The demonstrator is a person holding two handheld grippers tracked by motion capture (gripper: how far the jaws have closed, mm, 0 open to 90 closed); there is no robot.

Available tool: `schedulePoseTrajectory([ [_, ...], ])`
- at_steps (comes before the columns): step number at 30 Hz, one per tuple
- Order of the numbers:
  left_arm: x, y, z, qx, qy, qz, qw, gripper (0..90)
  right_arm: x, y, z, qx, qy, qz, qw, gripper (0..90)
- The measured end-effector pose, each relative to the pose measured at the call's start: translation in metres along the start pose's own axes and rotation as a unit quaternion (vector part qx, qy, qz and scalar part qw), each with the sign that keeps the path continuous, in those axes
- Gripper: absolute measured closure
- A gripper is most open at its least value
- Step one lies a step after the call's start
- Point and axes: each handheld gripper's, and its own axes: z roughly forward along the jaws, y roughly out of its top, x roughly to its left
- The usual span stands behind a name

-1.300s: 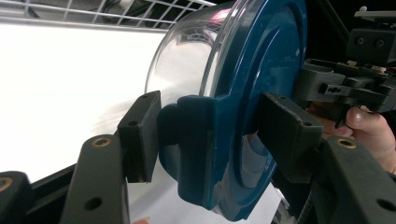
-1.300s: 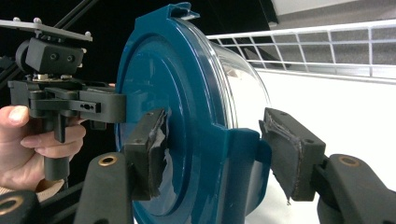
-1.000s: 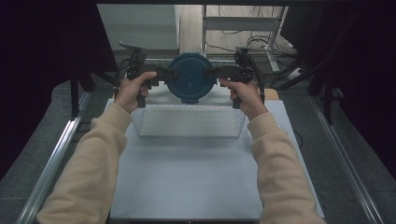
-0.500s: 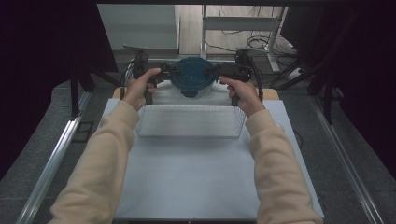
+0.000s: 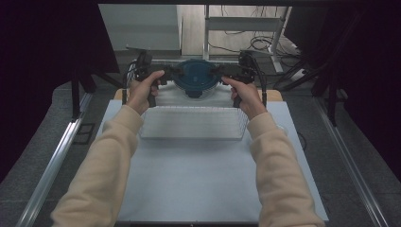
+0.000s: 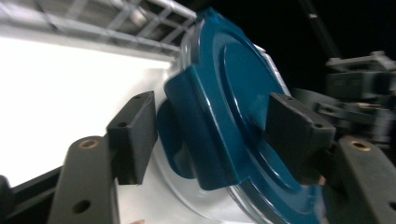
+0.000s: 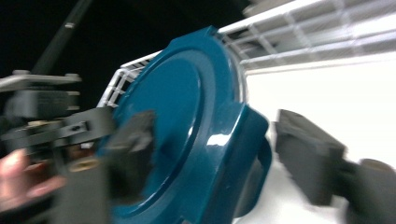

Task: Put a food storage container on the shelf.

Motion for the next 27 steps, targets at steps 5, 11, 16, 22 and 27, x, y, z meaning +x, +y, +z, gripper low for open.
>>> schedulePoseTrajectory([
  [5,-0.009,-0.004,-0.016,-0.019,0.019,0.048,0.9985,19.8,0.014,-0.004,-0.014,-0.038,-0.022,-0.043,0.9981,10.6],
  [11,-0.022,-0.026,-0.043,-0.041,0.032,0.097,0.9939,19.0,0.039,-0.026,-0.032,-0.038,0.001,-0.112,0.9929,10.0],
  [16,-0.032,-0.059,-0.065,-0.023,0.025,0.155,0.9873,20.9,0.045,-0.050,-0.050,-0.036,-0.021,-0.176,0.9835,10.7],
  [22,-0.037,-0.109,-0.085,-0.010,0.029,0.202,0.9789,21.6,0.041,-0.088,-0.073,-0.031,-0.046,-0.237,0.9700,13.0],
  [27,-0.031,-0.151,-0.094,0.013,0.031,0.223,0.9741,22.0,0.035,-0.126,-0.090,-0.022,-0.051,-0.268,0.9619,12.8],
])
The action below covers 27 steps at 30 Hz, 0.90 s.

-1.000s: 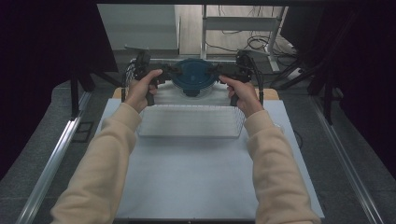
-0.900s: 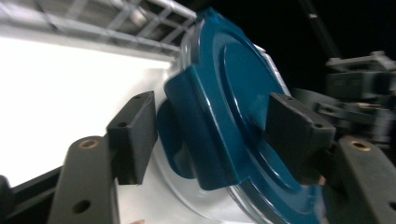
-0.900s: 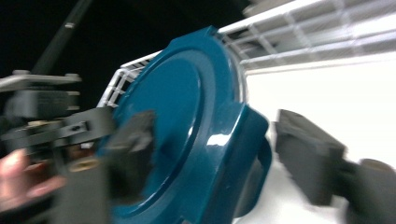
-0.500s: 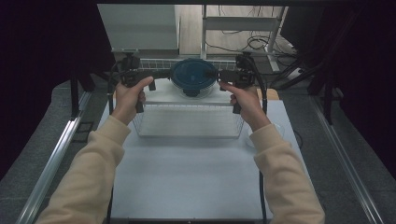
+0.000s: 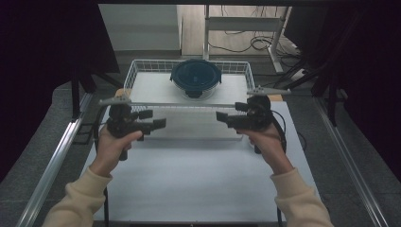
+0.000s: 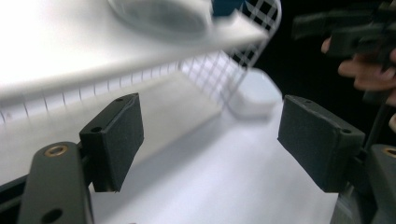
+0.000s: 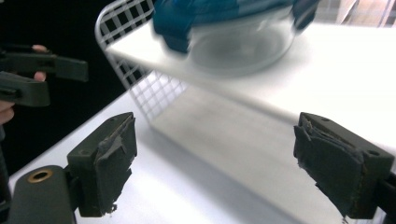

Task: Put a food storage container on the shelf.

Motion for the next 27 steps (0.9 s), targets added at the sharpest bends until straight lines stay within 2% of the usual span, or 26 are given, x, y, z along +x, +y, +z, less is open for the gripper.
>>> schedulePoseTrajectory([
  [5,-0.005,-0.034,-0.004,0.006,0.003,0.000,1.0000,21.9,0.013,-0.031,-0.017,0.003,0.007,-0.027,0.9996,14.1],
  [9,-0.010,-0.057,0.000,0.020,0.015,0.007,0.9997,22.1,0.018,-0.057,-0.020,0.020,-0.010,-0.053,0.9984,15.6],
  [17,-0.016,-0.096,0.009,0.056,0.032,0.008,0.9979,22.0,0.009,-0.115,-0.010,0.061,0.010,-0.032,0.9975,19.7],
  [19,-0.017,-0.104,0.013,0.067,0.031,0.007,0.9972,22.0,0.006,-0.128,-0.006,0.081,0.010,-0.031,0.9962,19.9],
  [23,-0.018,-0.116,0.018,0.088,0.038,0.005,0.9954,22.2,0.000,-0.148,-0.002,0.105,0.012,-0.023,0.9941,22.0],
  [27,-0.018,-0.120,0.021,0.095,0.045,0.003,0.9944,22.2,-0.003,-0.156,0.004,0.120,0.015,-0.022,0.9925,23.4],
])
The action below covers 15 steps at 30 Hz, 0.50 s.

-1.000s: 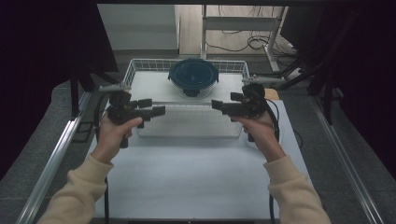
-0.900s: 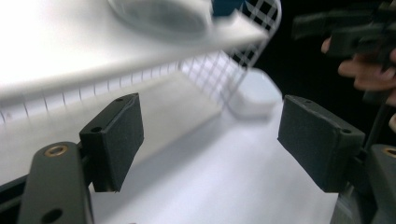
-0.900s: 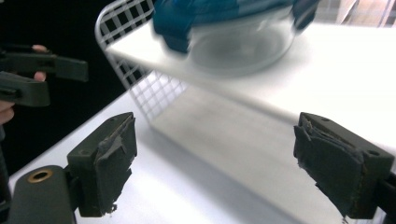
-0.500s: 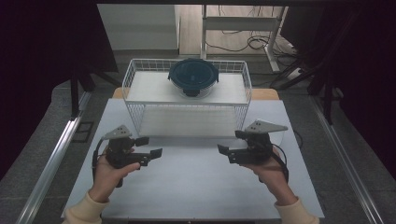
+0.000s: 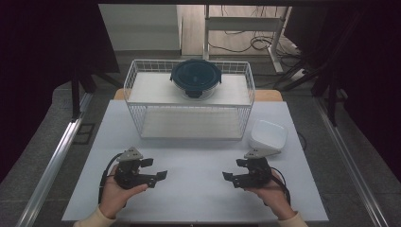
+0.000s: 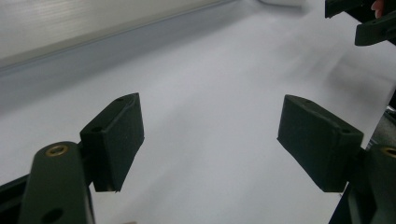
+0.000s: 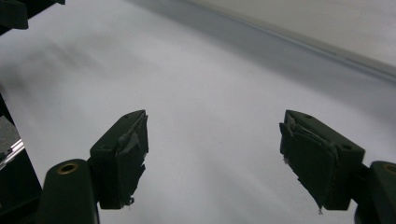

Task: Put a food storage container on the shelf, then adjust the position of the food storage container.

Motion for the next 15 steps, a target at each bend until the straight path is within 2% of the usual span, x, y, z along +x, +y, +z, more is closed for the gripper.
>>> schedulePoseTrajectory([
  [5,0.003,-0.002,0.000,0.001,0.008,0.000,1.0000,22.2,0.003,0.000,0.004,0.007,-0.002,-0.010,0.9999,23.8],
  [8,0.003,-0.005,0.000,0.002,0.013,-0.001,0.9999,22.1,0.004,0.001,0.003,0.005,-0.011,-0.007,0.9999,24.9],
  [10,0.003,-0.006,0.000,0.003,0.014,-0.002,0.9999,22.0,0.003,0.003,0.003,0.006,-0.005,-0.001,1.0000,25.9],
  [15,0.005,-0.013,0.001,0.006,0.017,-0.003,0.9998,22.2,0.004,0.006,0.003,0.015,-0.002,-0.008,0.9999,30.9],
])
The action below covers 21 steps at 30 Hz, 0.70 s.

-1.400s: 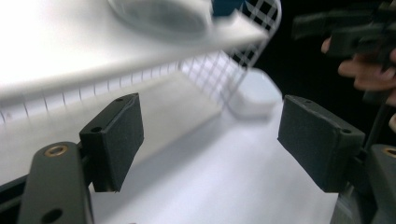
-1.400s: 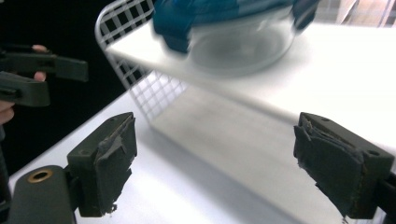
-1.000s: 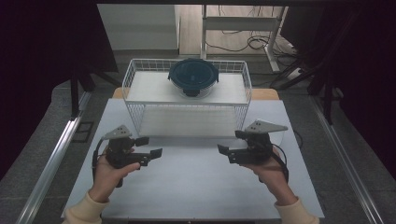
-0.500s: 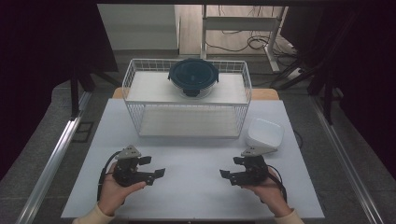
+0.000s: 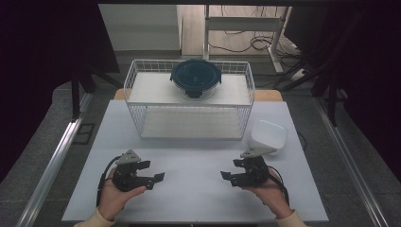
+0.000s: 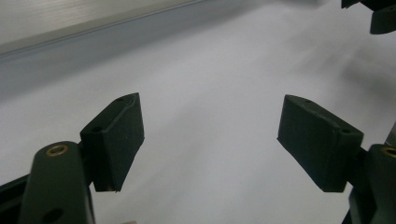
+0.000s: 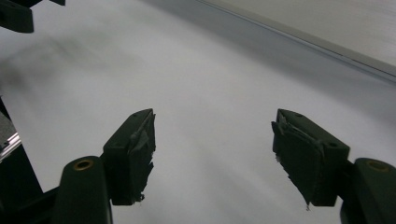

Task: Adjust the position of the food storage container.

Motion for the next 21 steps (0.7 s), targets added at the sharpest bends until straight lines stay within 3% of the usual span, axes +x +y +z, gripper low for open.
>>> schedulePoseTrajectory([
  [5,0.001,-0.006,0.004,0.012,-0.015,-0.007,0.9998,22.1,-0.004,0.002,-0.003,0.006,0.006,0.008,0.9999,35.4],
  [11,-0.001,-0.012,0.002,0.008,-0.024,-0.009,0.9996,22.1,-0.023,0.016,-0.026,-0.001,-0.012,0.018,0.9998,42.6],
  [16,0.002,-0.015,0.001,0.008,-0.027,-0.005,0.9996,22.1,-0.053,0.030,-0.045,0.018,-0.049,0.029,0.9982,49.7],
  [19,0.004,-0.016,0.002,0.010,-0.027,-0.008,0.9995,22.0,-0.074,0.040,-0.051,0.031,-0.088,0.031,0.9952,55.4],
  [21,0.005,-0.017,0.001,0.009,-0.027,-0.009,0.9996,22.0,-0.089,0.047,-0.053,0.039,-0.103,0.042,0.9931,58.6],
])
